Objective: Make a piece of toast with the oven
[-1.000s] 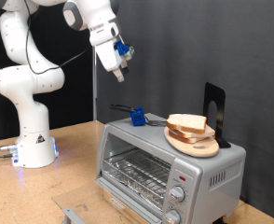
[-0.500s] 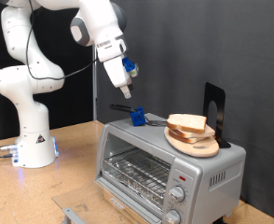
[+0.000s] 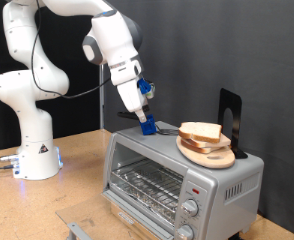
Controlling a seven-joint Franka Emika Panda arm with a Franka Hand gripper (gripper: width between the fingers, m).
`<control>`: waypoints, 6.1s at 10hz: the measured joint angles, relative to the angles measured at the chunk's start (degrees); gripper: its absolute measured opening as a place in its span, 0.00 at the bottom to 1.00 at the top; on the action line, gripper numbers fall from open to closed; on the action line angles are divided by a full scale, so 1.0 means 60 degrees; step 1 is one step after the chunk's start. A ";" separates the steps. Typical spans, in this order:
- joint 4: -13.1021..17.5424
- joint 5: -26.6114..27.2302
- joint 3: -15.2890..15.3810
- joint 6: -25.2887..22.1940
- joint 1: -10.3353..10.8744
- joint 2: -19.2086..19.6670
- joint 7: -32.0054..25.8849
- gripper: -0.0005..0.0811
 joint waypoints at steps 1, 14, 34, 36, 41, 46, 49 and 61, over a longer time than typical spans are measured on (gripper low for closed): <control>0.0005 0.0179 0.0000 0.0062 0.0076 0.0163 -0.0208 0.99; 0.0374 0.0888 -0.0267 -0.0133 0.0293 0.0019 -0.0158 0.99; -0.0079 -0.0970 0.1105 0.0081 -0.0050 0.0339 0.1029 0.99; -0.0085 -0.0970 0.1177 0.0156 -0.0080 0.0435 0.1033 0.99; -0.0085 -0.0970 0.1237 0.0472 -0.0082 0.0560 0.1033 0.99; -0.0084 -0.0968 0.1237 0.0487 -0.0086 0.0562 0.1239 0.60; -0.0081 -0.0968 0.1236 0.0479 -0.0129 0.0565 0.1355 0.60; -0.0076 -0.0968 0.1237 0.0456 -0.0196 0.0675 0.1357 0.97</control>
